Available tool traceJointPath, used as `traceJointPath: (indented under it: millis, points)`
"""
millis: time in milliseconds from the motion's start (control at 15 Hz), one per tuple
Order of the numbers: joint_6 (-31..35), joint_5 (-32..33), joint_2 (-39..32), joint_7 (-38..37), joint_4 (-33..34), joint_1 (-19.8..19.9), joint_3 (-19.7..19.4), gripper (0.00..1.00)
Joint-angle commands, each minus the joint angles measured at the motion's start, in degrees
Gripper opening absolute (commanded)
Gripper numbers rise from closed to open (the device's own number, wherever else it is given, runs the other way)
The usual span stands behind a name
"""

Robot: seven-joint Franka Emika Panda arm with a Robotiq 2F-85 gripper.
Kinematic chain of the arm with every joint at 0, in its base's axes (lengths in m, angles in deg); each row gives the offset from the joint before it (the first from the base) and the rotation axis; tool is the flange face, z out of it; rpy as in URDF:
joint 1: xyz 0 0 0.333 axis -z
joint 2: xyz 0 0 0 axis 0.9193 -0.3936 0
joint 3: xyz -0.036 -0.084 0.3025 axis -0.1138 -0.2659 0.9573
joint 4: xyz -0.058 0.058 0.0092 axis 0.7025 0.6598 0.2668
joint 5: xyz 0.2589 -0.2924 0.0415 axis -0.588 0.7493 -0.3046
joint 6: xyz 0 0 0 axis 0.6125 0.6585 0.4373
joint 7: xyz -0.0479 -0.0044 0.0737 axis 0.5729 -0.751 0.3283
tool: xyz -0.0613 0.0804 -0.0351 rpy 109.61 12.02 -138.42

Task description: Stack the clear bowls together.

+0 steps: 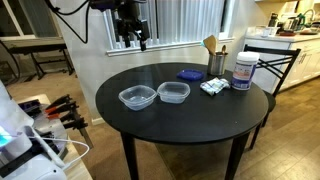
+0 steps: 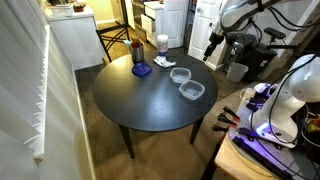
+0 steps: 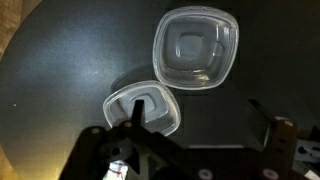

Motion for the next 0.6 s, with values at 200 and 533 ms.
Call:
traceJointPath:
  millis: [200,533]
  points:
    - [-0.1,-0.1,-7.7,-1.1,5.5,2.5,4.9,1.0]
    - [-0.2,0.0,-9.0,-1.2,6.4,3.1,5.7,1.0]
